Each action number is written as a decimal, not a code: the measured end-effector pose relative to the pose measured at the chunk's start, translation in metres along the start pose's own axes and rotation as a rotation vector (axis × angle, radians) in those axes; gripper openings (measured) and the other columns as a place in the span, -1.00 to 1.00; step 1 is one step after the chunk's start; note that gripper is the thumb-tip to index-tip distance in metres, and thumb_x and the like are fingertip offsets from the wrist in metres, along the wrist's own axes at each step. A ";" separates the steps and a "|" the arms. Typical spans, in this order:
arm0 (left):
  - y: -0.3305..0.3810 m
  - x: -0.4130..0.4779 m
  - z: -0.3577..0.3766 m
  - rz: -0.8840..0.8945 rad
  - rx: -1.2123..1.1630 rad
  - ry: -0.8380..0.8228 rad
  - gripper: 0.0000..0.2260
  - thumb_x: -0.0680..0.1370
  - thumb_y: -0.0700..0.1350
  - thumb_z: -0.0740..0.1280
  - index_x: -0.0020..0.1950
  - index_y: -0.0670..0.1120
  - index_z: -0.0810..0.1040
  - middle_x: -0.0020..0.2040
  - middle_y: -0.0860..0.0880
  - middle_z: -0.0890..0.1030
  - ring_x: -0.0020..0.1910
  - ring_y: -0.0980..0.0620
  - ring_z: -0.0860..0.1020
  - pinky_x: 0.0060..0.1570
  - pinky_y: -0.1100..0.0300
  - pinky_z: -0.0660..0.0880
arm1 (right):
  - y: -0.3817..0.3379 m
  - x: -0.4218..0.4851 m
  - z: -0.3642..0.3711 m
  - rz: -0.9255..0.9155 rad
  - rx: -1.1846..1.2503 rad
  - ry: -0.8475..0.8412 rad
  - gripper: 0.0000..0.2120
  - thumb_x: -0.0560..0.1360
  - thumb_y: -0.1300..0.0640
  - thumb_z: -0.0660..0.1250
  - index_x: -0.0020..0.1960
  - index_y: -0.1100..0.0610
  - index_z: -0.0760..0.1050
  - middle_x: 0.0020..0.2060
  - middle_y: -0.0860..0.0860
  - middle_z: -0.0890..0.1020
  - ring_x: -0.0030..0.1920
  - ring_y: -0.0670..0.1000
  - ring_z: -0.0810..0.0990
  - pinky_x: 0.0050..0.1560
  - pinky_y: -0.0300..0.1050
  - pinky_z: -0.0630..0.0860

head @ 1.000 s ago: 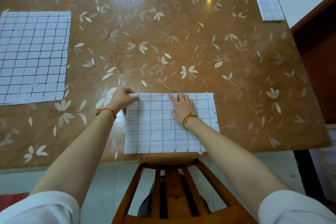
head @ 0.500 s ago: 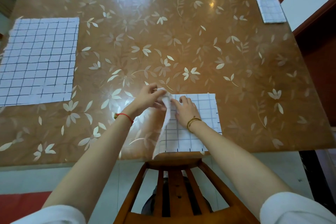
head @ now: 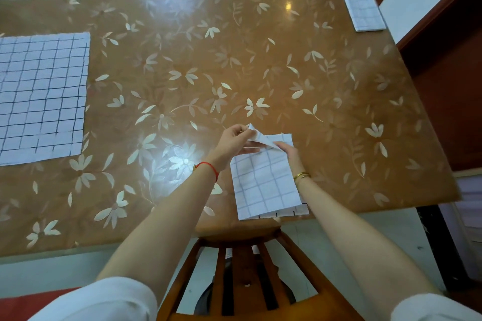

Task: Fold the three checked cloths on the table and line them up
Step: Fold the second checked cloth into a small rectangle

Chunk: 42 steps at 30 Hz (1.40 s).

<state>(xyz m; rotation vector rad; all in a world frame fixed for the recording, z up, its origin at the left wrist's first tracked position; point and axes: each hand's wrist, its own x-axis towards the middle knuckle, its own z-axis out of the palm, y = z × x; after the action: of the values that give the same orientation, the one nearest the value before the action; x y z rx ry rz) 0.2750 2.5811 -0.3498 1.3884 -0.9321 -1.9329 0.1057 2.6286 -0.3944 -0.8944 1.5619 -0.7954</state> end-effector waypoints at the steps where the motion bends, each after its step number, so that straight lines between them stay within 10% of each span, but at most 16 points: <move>1: -0.002 0.001 0.002 -0.006 0.005 -0.005 -0.92 0.60 -0.21 0.31 -0.02 -0.16 0.42 0.04 -0.24 0.66 -0.07 -0.20 0.71 -0.08 0.08 0.65 | -0.002 -0.001 -0.006 0.017 0.058 0.056 -0.77 0.60 0.29 0.18 -0.01 0.15 0.61 -0.16 0.00 0.63 -0.15 -0.02 0.59 -0.14 -0.21 0.50; 5: -0.010 0.004 0.012 -0.028 0.050 -0.010 -0.85 0.60 -0.21 0.33 -0.14 -0.15 0.41 -0.05 -0.19 0.67 -0.09 -0.19 0.71 -0.07 0.05 0.66 | 0.005 -0.013 -0.036 0.084 0.086 0.089 -0.65 0.60 -0.08 0.19 -0.02 0.14 0.63 -0.32 0.03 0.62 -0.41 -0.07 0.51 -0.44 -0.28 0.39; 8: -0.019 0.005 0.020 -0.031 0.078 -0.029 -0.82 0.60 -0.18 0.34 -0.18 -0.11 0.43 -0.14 -0.09 0.68 -0.03 -0.17 0.70 0.04 -0.02 0.63 | 0.003 -0.018 -0.039 0.016 -0.100 -0.026 -0.55 0.44 -0.33 0.25 -0.01 0.03 0.62 -0.24 -0.03 0.63 -0.30 -0.11 0.55 -0.29 -0.24 0.44; 15: -0.038 0.001 0.018 0.040 0.196 0.063 -0.87 0.57 -0.06 0.38 0.02 -0.10 0.59 0.01 -0.06 0.69 -0.01 0.03 0.68 0.04 0.11 0.61 | 0.030 -0.011 -0.032 0.028 -0.441 0.075 -0.58 0.44 -0.17 0.34 -0.07 0.21 0.59 -0.26 0.17 0.65 -0.29 0.09 0.57 -0.23 -0.04 0.55; 19: -0.060 -0.009 0.000 0.178 0.494 0.334 -0.89 0.55 -0.17 0.34 0.05 -0.01 0.58 0.00 0.06 0.61 -0.01 0.05 0.59 -0.08 0.31 0.51 | 0.024 -0.016 -0.033 0.073 -0.514 0.158 -0.62 0.54 0.12 0.32 -0.38 0.17 0.26 -0.49 0.00 0.29 -0.44 -0.03 0.26 -0.45 -0.26 0.11; 25: -0.091 -0.024 -0.021 0.267 0.905 0.258 -0.63 0.50 -0.26 0.30 0.31 -0.08 0.53 0.21 -0.06 0.48 0.16 -0.07 0.48 0.22 0.00 0.47 | 0.029 -0.009 -0.039 0.166 -0.500 0.164 -0.82 0.51 0.17 0.33 -0.20 0.26 0.48 -0.31 0.11 0.53 -0.27 0.06 0.45 -0.39 -0.18 0.29; 36: -0.082 -0.023 -0.013 -0.115 0.420 0.342 -0.69 0.54 -0.19 0.34 0.28 -0.15 0.48 -0.04 0.06 0.59 -0.13 0.20 0.54 -0.26 0.41 0.42 | 0.029 -0.015 -0.037 0.167 -0.400 0.038 -0.76 0.50 0.11 0.37 0.10 0.22 0.59 -0.06 0.18 0.68 -0.10 0.16 0.64 -0.04 0.07 0.62; 42: -0.078 -0.030 -0.018 -0.112 0.320 0.388 -0.79 0.53 -0.17 0.37 0.14 -0.13 0.47 -0.08 0.01 0.57 -0.15 0.09 0.54 -0.30 0.32 0.39 | 0.036 -0.011 -0.034 0.153 -0.410 0.000 -0.68 0.47 0.04 0.39 0.08 0.26 0.58 -0.04 0.21 0.68 -0.02 0.24 0.64 0.01 0.26 0.58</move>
<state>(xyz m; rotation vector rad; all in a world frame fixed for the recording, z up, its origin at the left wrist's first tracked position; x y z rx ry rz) 0.2965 2.6467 -0.4000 1.9510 -1.0156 -1.5492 0.0686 2.6561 -0.4147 -1.0498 1.8039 -0.3697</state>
